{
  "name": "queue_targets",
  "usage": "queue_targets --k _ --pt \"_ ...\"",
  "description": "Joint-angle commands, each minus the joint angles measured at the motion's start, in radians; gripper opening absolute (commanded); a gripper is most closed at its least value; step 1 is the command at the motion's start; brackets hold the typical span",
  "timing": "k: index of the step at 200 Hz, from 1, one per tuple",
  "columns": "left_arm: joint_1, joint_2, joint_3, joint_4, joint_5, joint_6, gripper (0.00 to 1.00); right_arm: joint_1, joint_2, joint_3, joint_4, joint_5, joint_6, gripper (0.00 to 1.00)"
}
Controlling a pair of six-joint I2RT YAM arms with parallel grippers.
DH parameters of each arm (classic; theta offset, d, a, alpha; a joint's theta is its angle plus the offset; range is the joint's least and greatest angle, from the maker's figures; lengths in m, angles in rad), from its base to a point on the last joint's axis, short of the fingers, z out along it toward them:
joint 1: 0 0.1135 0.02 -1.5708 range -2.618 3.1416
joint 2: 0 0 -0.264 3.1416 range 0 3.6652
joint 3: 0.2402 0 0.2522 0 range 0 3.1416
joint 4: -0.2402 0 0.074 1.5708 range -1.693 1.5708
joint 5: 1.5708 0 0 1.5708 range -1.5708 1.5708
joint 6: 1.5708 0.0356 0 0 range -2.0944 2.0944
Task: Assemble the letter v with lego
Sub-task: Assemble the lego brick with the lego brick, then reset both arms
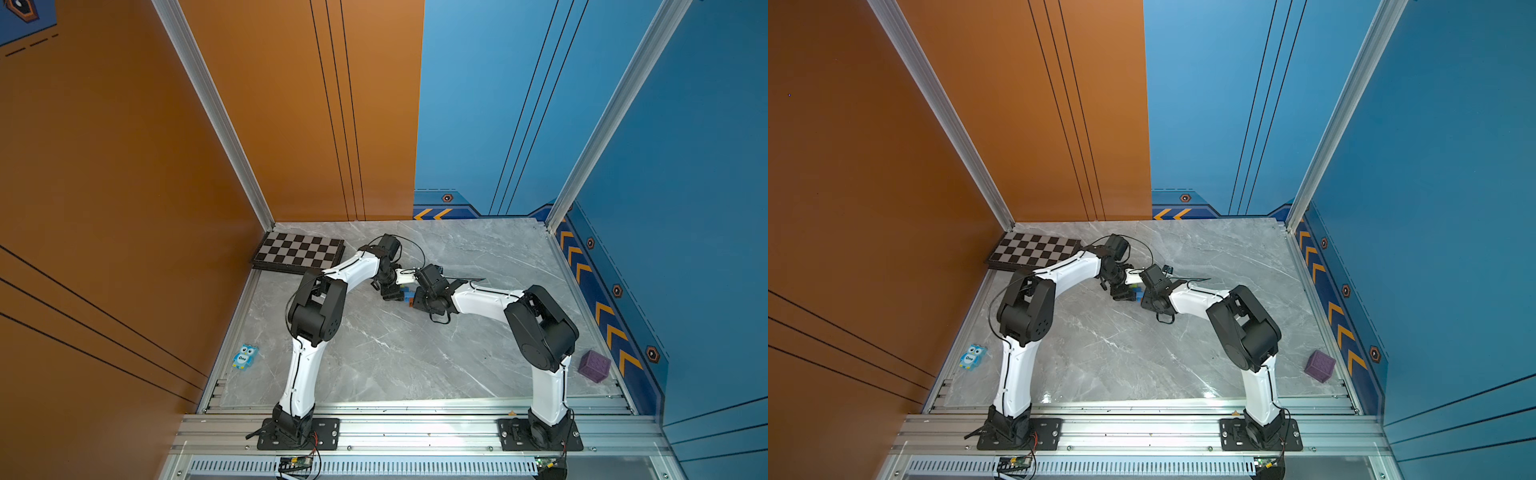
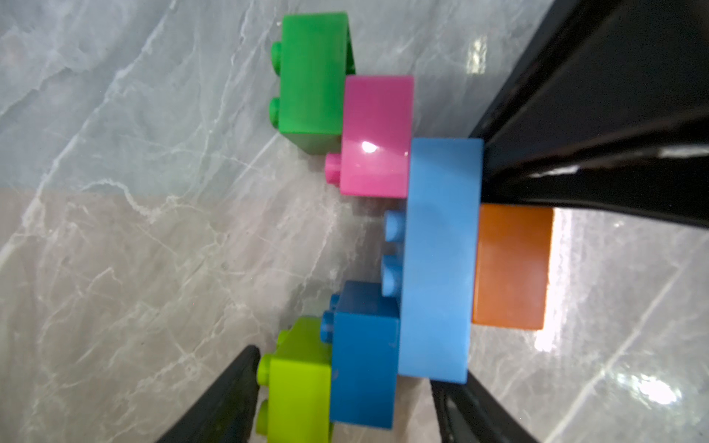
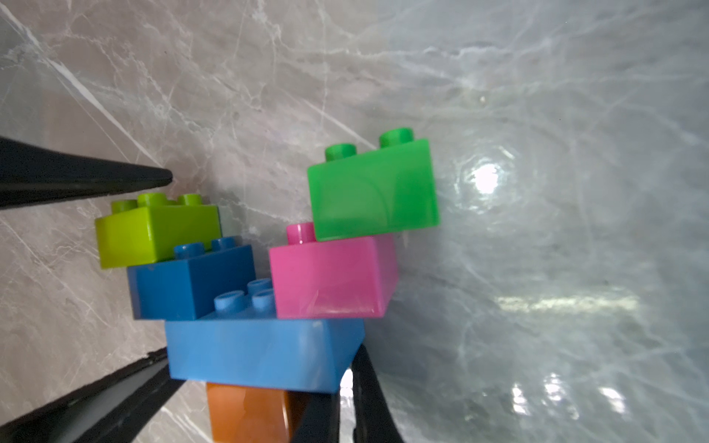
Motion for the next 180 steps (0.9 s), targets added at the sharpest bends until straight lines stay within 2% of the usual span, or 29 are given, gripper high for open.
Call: queue_targets --k 1,18,28,32,42,129,154,180 --pt "-0.006 0.0 0.002 -0.027 0.0 -0.014 0.76 0.006 0.036 0.0 -0.042 -0.003 0.01 0.11" --pt "-0.003 -0.025 -0.007 -0.027 0.001 -0.06 0.79 0.006 0.026 -0.002 -0.049 -0.003 0.002 0.11" --pt "0.001 -0.046 -0.017 -0.027 -0.003 -0.073 0.85 0.006 0.018 -0.004 -0.054 -0.002 -0.003 0.12" --pt "0.001 -0.054 -0.022 -0.027 -0.005 -0.079 0.92 0.006 0.014 -0.004 -0.055 -0.001 -0.006 0.13" --pt "0.004 -0.076 -0.038 -0.025 -0.006 -0.089 1.0 0.006 0.003 -0.009 -0.059 0.0 -0.013 0.13" --pt "0.079 -0.24 -0.174 -0.022 0.059 -0.237 0.98 0.006 -0.073 -0.058 -0.067 0.016 -0.043 0.18" --pt "0.115 -0.296 -0.214 -0.02 0.091 -0.311 0.99 0.003 -0.116 -0.08 -0.07 0.023 -0.06 0.19" --pt "0.138 -0.388 -0.261 0.007 0.121 -0.444 0.98 -0.013 -0.197 -0.113 -0.088 0.056 -0.101 0.22"
